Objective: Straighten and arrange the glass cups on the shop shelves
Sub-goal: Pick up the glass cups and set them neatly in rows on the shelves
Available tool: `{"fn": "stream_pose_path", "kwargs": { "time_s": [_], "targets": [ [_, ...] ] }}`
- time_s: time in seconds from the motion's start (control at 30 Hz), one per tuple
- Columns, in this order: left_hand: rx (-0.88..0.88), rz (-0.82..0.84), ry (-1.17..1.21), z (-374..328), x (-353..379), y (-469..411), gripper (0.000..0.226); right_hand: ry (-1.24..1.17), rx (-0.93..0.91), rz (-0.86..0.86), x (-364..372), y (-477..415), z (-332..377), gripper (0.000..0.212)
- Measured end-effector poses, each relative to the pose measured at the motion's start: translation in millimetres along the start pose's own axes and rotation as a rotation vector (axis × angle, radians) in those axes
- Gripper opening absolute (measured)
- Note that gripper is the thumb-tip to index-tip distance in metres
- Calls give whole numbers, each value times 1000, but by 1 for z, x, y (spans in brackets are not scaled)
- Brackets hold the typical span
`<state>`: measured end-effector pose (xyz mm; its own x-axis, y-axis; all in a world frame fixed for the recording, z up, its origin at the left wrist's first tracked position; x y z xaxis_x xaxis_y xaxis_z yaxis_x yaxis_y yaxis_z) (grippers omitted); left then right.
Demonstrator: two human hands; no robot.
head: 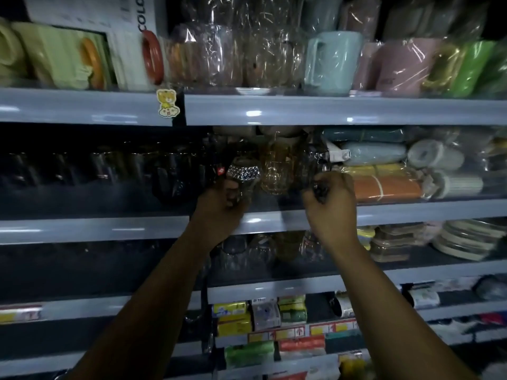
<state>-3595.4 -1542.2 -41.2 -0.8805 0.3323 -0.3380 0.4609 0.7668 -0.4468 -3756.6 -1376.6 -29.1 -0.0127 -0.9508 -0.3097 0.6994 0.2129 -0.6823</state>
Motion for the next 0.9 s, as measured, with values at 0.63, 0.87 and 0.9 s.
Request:
{"fn": "stream_pose_path", "kwargs": {
  "time_s": [0.63,0.87,0.9],
  "targets": [
    [-387,-36,242,22,22,-22,21,-418,586,55,29,-45,-34,22],
    [-184,-117,-61,23,8,-25,23,-491,562,-11,26,-41,-36,25],
    [-121,-110,-138,22,5,-24,22,-485,545,-11,26,-41,-38,26]
  ]
}}
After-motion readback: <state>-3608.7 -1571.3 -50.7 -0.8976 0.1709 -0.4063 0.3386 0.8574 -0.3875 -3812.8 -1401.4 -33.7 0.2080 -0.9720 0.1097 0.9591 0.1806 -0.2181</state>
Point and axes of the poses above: each hand's wrist, its own y-axis away from the middle knuckle, its own x-axis out of the palm, z = x × y, the point moved 5 cm from there along -y, towards the middle knuckle, and after that the axes turned 9 degrees about -z, right-handed, at the moved point
